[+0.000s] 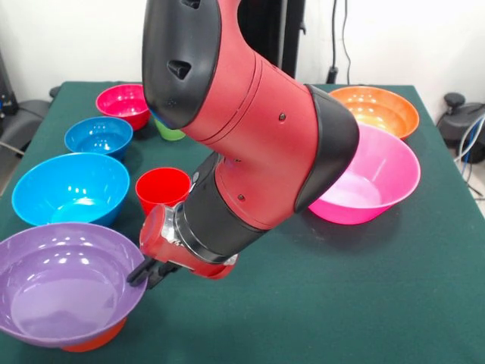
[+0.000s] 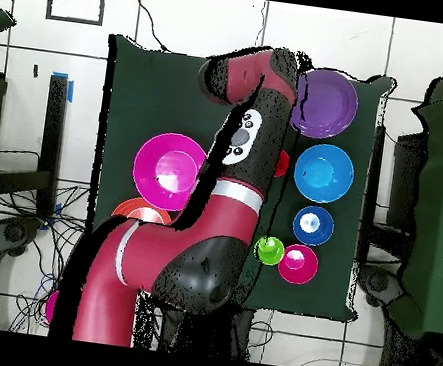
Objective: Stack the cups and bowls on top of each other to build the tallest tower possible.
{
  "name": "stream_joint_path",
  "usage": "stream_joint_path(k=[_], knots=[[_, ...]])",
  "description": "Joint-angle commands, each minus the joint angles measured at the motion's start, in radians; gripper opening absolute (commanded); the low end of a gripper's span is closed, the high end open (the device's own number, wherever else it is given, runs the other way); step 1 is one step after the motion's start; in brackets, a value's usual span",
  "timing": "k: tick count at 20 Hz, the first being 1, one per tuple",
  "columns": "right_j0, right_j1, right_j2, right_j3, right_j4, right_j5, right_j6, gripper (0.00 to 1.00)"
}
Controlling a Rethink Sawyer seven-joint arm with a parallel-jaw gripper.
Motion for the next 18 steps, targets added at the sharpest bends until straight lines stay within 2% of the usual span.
stream_joint_path(k=[1, 11, 18], knots=[[0.021, -0.031, 0.116, 0.076, 0.013, -0.008, -0.134, 0.00], [0.032, -0.067, 0.112, 0.128, 0.002, -0.017, -0.135, 0.00], [0.039, -0.086, 0.114, 0.134, 0.008, 0.022, -0.139, 0.00]])
